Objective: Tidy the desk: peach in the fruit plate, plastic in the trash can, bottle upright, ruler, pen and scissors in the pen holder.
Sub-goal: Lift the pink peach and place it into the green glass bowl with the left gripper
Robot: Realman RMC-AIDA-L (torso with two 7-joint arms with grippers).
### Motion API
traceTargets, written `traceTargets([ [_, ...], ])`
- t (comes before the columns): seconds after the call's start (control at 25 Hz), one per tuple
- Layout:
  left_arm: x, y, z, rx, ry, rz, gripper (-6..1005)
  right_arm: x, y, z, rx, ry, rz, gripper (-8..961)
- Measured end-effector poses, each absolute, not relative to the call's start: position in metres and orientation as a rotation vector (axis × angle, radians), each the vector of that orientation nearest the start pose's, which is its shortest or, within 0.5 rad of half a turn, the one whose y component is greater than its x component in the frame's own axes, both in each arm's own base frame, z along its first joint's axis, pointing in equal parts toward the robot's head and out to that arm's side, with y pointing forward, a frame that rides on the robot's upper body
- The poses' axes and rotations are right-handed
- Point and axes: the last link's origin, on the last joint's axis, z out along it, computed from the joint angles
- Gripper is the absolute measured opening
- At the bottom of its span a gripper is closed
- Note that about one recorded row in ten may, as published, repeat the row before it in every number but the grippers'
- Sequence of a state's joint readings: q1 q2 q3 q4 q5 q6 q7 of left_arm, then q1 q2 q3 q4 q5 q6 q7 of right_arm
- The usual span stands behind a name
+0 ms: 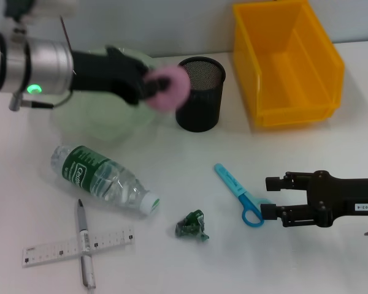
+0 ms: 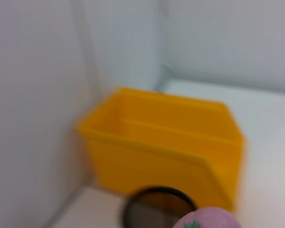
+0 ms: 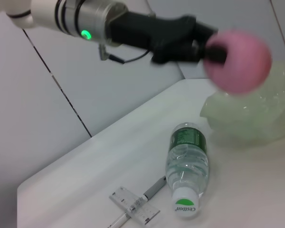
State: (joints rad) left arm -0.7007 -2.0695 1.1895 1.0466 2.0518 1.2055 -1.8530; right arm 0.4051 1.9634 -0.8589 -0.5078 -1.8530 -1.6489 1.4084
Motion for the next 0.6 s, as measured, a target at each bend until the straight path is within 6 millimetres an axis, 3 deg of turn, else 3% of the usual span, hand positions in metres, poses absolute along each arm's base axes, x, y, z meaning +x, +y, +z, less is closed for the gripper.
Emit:
traceTargets([
  [0.2,-0.157,0.434,0.007,-2.471,-0.516,-0.406,200,0.304,0.28,0.009,-2.778,0.881,0.76,797],
  [0.28,-0.16,0.436,0.007,-2.448,-0.536,-0.408,185,0.304,0.281,0.01,-2.779,0.879,0.76,797],
  [0.32,-0.171,0.445,0.003,-2.372,-0.613,-0.396,177,0.304,0.281,0.01,-2.78,0.877,0.76,796],
  [0.6,-0.192,0.457,-0.014,-2.299,-0.712,-0.308,130,0.304,0.281,0.01,-2.78,0.876,0.76,796],
])
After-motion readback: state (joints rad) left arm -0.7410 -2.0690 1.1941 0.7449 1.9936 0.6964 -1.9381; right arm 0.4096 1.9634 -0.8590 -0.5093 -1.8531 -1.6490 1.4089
